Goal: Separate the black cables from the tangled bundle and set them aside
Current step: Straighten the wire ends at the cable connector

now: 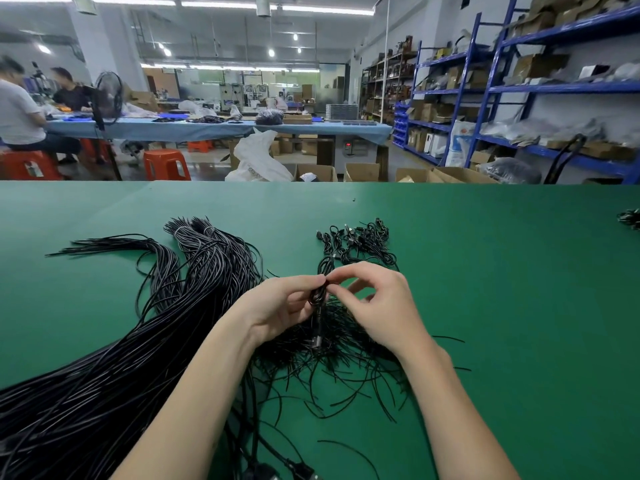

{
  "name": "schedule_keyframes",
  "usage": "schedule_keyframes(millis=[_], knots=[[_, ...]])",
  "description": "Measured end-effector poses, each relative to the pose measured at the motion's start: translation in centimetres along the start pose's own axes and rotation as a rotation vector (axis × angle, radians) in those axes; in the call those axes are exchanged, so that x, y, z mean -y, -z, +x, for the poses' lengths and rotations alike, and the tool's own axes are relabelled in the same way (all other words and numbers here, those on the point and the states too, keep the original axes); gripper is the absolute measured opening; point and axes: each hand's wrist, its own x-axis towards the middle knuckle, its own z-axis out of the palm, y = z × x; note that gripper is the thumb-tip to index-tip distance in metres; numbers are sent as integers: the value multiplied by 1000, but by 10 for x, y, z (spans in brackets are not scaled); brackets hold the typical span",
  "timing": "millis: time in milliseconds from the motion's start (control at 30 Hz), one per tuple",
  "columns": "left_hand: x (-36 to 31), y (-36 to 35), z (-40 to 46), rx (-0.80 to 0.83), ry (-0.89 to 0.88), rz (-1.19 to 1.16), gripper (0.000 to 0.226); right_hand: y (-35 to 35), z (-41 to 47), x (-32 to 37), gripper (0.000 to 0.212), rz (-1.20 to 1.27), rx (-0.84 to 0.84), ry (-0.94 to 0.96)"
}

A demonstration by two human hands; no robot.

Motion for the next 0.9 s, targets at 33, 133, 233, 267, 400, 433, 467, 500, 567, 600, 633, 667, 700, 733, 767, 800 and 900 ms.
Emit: schedule_keyframes(millis=[33,133,233,267,400,433,467,500,567,600,633,667,700,733,767,800,900], knots=[[-2,1,-1,15,22,-13,27,2,0,0,16,-43,2,47],[-6,3,-5,35,57,17,31,3,0,2,10,-75,1,101],[-7,7,-6,35,68,42,33,0,-1,2,6,-99,-11,137],[-7,8,-6,36,68,39,32,-1,-1,1,6,-107,-23,150],[-7,6,-6,33,24,67,27,-3,-3,2,4,-139,-68,171],[-7,7,-6,32,3,77,27,-4,-2,3,3,-142,-71,168],[-8,7,-6,34,-18,99,28,-4,-2,5,3,-133,-65,156],[-8,7,-6,39,-41,136,31,-4,-2,7,3,-103,-55,128],[-7,10,-6,39,-95,235,38,-4,-2,10,11,-14,-22,-15],[-6,11,-6,32,-135,288,42,-3,-1,10,12,35,13,-121],[-6,12,-6,25,-184,340,44,-1,0,11,12,102,62,-234],[-6,12,-7,23,-237,395,43,1,2,11,12,194,121,-351],[-5,13,-8,28,-283,446,38,5,3,11,12,322,181,-475],[-5,12,-8,42,-320,489,33,8,4,11,12,497,235,-619],[-5,11,-8,58,-351,520,31,10,4,11,10,722,282,-787],[-6,9,-9,67,-373,537,32,11,3,11,4,959,310,-941],[-6,10,-6,47,-353,469,43,4,-2,14,7,1234,320,-1017]])
